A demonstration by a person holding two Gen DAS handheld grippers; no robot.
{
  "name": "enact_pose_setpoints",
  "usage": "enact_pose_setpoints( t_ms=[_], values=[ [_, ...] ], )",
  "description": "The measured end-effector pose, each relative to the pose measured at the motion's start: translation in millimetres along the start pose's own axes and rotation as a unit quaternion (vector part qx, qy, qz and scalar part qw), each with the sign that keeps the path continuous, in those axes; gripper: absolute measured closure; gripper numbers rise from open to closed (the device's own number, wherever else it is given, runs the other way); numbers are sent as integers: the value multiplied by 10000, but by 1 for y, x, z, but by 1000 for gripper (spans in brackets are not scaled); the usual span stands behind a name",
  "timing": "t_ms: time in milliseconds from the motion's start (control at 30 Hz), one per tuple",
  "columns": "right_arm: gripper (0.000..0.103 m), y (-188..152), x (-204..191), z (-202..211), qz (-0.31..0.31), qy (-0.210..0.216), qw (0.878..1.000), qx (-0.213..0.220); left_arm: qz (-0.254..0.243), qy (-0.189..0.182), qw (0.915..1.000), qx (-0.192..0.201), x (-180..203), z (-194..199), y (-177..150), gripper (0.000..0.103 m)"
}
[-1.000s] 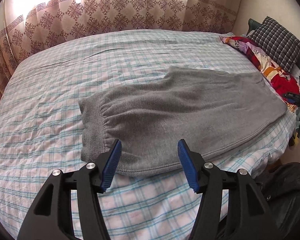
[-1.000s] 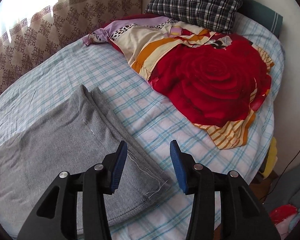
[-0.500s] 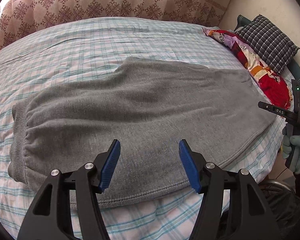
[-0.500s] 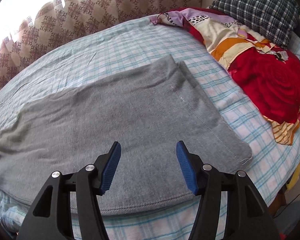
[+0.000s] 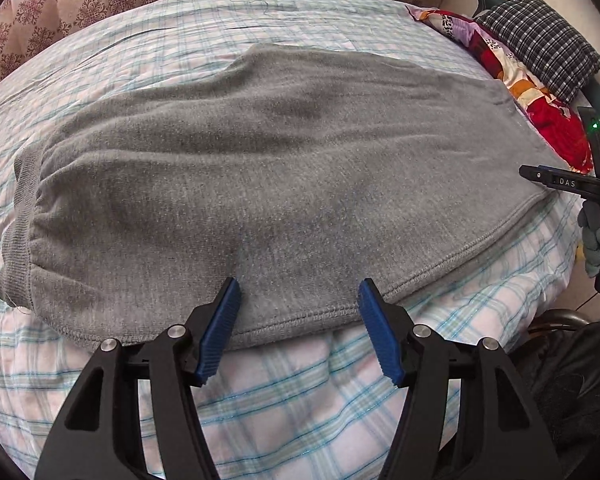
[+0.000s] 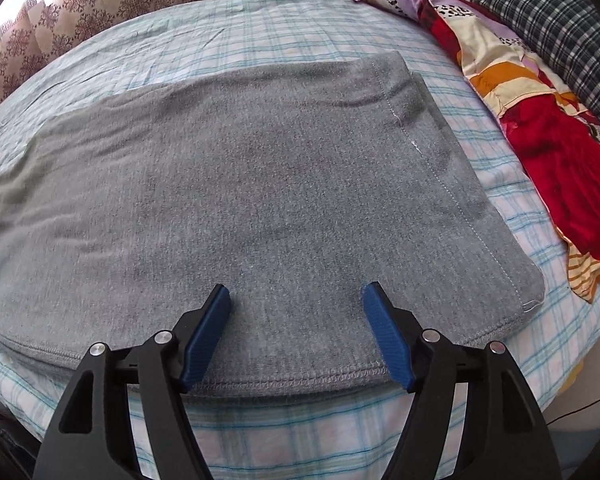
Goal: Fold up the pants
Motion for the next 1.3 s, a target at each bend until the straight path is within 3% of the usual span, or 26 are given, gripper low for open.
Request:
enact_pose_setpoints(
  t_ms=[100, 300, 367, 500, 900, 1067, 1300],
  values=[
    [33, 5, -6, 6, -56, 147, 9998, 116, 117, -66, 9999, -4, -1, 3, 8, 40],
    [33, 27, -40, 9, 171, 395, 9984, 365, 158, -155, 9991, 375, 11, 7, 47, 36],
    [33, 31, -52, 6, 261, 487, 9978, 369, 133, -140, 9987, 476, 16, 3, 61, 30],
    [33, 22, -75, -5, 505, 589, 9968, 194, 117, -244, 9985, 479, 30, -12, 81, 30],
    [30, 1, -80, -17, 681, 603, 9958, -84, -170, -112, 9998, -24, 47, -54, 58, 25],
    [30, 6, -66, -6, 474, 715, 9963, -49, -247, -19, 9997, -58, 47, -52, 57, 24],
    [30, 24, 17, 12, -352, 253, 9985, 335, -471, -153, 9988, 29, 75, -40, 70, 24]
  ],
)
Point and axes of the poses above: each gripper's, at about its wrist camera, not at the fingertips, and z roughly against the way its jaws point, x to its right, y to its top, the point moved 7 cm from there along -z, roughly the way its jaws point, and after that the axes turned 4 degrees about x, right-handed, at the moved point
